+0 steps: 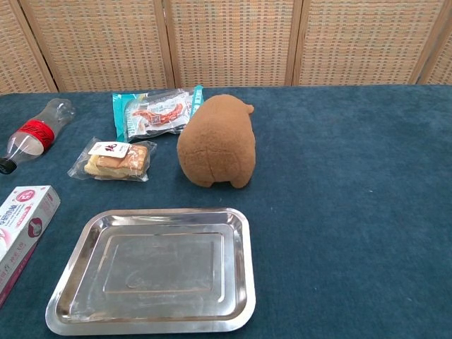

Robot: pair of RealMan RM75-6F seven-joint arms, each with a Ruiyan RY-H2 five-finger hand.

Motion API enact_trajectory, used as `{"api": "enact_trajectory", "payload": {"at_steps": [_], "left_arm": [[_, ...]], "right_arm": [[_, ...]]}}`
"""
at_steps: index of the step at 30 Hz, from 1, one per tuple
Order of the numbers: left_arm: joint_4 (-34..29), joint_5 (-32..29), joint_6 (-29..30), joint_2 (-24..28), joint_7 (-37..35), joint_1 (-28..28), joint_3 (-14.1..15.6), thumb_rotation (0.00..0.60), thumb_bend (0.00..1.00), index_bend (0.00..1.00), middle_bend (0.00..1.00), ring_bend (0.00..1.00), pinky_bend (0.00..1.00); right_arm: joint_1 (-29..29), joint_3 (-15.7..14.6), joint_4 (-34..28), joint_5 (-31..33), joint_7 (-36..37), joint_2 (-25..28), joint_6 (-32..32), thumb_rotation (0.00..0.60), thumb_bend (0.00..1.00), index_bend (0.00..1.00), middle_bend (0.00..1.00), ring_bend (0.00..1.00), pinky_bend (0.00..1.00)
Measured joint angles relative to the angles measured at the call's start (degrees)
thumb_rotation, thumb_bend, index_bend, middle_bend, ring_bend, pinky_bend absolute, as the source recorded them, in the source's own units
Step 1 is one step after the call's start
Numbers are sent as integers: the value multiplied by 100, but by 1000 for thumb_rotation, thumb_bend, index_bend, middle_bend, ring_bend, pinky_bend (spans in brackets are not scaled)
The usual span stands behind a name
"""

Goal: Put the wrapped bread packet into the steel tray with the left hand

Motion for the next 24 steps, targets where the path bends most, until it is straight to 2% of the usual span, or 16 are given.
{"api": "enact_trajectory", "payload": {"at_steps": [12,24], "left_arm": [[-27,-188,-301,-32,-69,-136,-23,600,263,0,0,0,0],[-5,-1117,-1497,101,-457,-793,-391,600,293,0,0,0,0]], "right_arm": [[-10,13,63,-8,91,16,33,600,95,106,0,0,0],[80,66,313,123,328,-41,-162,600,94,106,0,0,0]]}}
